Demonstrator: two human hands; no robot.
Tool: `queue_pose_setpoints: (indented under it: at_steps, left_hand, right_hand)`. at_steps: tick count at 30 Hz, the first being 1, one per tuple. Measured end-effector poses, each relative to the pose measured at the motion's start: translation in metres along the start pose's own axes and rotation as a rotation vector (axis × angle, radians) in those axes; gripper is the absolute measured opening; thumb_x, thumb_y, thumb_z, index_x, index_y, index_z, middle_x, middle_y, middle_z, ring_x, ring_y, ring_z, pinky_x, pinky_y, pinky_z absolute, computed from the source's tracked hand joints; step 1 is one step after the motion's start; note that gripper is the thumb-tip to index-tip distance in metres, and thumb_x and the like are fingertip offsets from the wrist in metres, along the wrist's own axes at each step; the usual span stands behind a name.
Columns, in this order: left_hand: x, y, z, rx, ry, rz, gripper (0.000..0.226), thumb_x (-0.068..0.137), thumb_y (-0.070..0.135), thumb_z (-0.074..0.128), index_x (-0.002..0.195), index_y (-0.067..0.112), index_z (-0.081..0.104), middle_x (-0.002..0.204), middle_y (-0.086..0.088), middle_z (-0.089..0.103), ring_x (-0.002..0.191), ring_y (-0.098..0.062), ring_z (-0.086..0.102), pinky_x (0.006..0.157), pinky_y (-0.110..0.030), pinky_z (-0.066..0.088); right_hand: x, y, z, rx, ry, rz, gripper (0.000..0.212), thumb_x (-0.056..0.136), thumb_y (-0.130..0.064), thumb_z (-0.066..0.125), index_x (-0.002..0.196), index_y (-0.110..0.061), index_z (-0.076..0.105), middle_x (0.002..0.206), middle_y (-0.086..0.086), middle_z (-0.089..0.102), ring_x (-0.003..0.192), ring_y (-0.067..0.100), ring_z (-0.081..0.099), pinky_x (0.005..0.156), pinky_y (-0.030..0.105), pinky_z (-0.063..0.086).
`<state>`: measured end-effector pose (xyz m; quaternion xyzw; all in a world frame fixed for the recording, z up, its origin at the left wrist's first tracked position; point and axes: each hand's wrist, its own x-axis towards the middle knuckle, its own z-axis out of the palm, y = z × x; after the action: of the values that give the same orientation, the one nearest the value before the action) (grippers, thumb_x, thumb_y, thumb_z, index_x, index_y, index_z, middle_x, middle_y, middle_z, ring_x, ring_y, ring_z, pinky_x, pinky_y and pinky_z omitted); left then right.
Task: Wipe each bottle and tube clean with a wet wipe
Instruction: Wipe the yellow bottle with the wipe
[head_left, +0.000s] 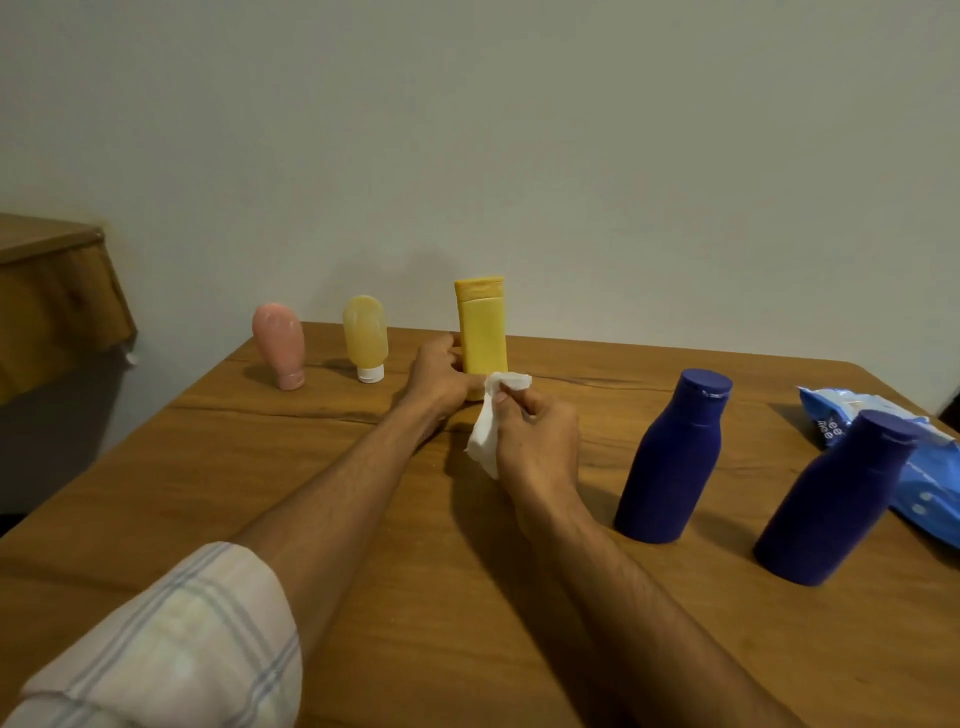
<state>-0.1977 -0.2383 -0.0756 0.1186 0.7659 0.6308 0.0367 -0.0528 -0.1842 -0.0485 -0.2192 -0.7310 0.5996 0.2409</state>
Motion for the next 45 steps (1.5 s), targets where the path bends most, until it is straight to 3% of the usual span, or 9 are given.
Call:
queue_pose_setpoints:
  at_steps: [5, 10, 15, 18, 28, 31, 38, 42, 45]
  left_hand:
    - [-0.04, 0.021, -0.019, -0.104, 0.009, -0.024, 0.045, 0.076, 0.003, 0.081, 0.114, 0.01, 0.058, 0.11, -0.009, 0.068, 0.1, -0.027, 0.067, 0.089, -0.045, 0.057]
    - [-0.103, 0.058, -0.038, -0.322, -0.049, -0.029, 0.05, 0.084, 0.005, 0.071, 0.13, 0.013, 0.053, 0.118, -0.011, 0.064, 0.101, -0.027, 0.065, 0.07, -0.035, 0.059]
    - [-0.176, 0.085, -0.039, -0.63, -0.158, -0.066, 0.04, 0.089, 0.001, 0.056, 0.127, 0.012, 0.052, 0.106, -0.013, 0.061, 0.087, -0.024, 0.062, 0.057, -0.032, 0.057]
    - [-0.217, 0.089, -0.035, -0.732, -0.201, -0.107, 0.029, 0.089, -0.003, 0.053, 0.109, 0.018, 0.056, 0.102, -0.01, 0.062, 0.088, -0.022, 0.061, 0.057, -0.03, 0.057]
    - [-0.289, 0.082, -0.019, -0.8, -0.233, -0.104, 0.065, 0.057, 0.013, 0.063, 0.121, 0.024, 0.064, 0.098, -0.008, 0.07, 0.085, -0.022, 0.064, 0.066, -0.035, 0.054]
    - [-0.294, 0.083, -0.016, -0.897, -0.247, -0.139, 0.059, 0.064, 0.021, 0.058, 0.123, 0.021, 0.063, 0.096, -0.009, 0.071, 0.081, -0.022, 0.067, 0.071, -0.04, 0.055]
    - [-0.291, 0.082, -0.012, -0.84, -0.241, -0.175, 0.049, 0.097, 0.055, 0.032, 0.133, 0.031, 0.057, 0.122, -0.004, 0.069, 0.113, -0.027, 0.065, 0.078, -0.044, 0.057]
    - [-0.287, 0.08, -0.01, -0.809, -0.214, -0.22, 0.057, 0.099, 0.059, 0.026, 0.141, 0.028, 0.048, 0.124, -0.007, 0.068, 0.112, -0.027, 0.066, 0.085, -0.045, 0.055]
    - [-0.287, 0.079, -0.009, -0.81, -0.229, -0.25, 0.06, 0.099, 0.059, 0.025, 0.134, 0.019, 0.055, 0.108, -0.008, 0.073, 0.095, -0.022, 0.071, 0.075, -0.037, 0.055]
  right_hand:
    - [-0.025, -0.015, -0.015, 0.017, -0.064, -0.059, 0.029, 0.094, -0.025, 0.054, 0.12, -0.015, 0.062, 0.112, 0.0, 0.064, 0.096, 0.013, 0.06, 0.083, 0.042, 0.056]
    - [-0.055, -0.03, -0.043, 0.026, -0.125, -0.211, 0.026, 0.094, -0.025, 0.053, 0.116, -0.015, 0.064, 0.103, -0.007, 0.061, 0.085, 0.003, 0.054, 0.065, 0.018, 0.044]
    - [-0.09, -0.042, -0.075, 0.089, -0.149, -0.278, 0.02, 0.093, -0.023, 0.056, 0.111, -0.023, 0.065, 0.099, -0.011, 0.061, 0.088, 0.006, 0.057, 0.073, 0.023, 0.049]
    - [-0.106, -0.041, -0.094, 0.121, -0.188, -0.281, 0.015, 0.092, -0.024, 0.057, 0.102, -0.029, 0.067, 0.098, -0.012, 0.063, 0.09, 0.008, 0.06, 0.076, 0.028, 0.052]
    - [-0.139, -0.033, -0.133, 0.14, -0.223, -0.343, 0.012, 0.088, -0.025, 0.059, 0.091, -0.033, 0.067, 0.095, -0.007, 0.067, 0.084, 0.001, 0.063, 0.064, 0.017, 0.05]
    - [-0.143, -0.03, -0.134, 0.084, -0.166, -0.439, 0.012, 0.088, -0.027, 0.059, 0.094, -0.034, 0.066, 0.096, -0.006, 0.066, 0.088, 0.006, 0.062, 0.071, 0.024, 0.053]
    - [-0.152, -0.021, -0.131, -0.081, -0.079, -0.642, 0.02, 0.087, -0.028, 0.059, 0.107, -0.029, 0.063, 0.1, -0.01, 0.064, 0.093, 0.007, 0.059, 0.071, 0.021, 0.052]
    - [-0.155, -0.013, -0.132, -0.235, -0.14, -0.693, 0.025, 0.083, -0.032, 0.06, 0.105, -0.022, 0.067, 0.102, -0.009, 0.064, 0.095, 0.003, 0.058, 0.075, 0.014, 0.049]
    - [-0.155, -0.008, -0.133, -0.335, -0.159, -0.772, 0.017, 0.081, -0.026, 0.068, 0.097, -0.021, 0.07, 0.098, -0.012, 0.064, 0.093, 0.002, 0.058, 0.075, 0.019, 0.052]
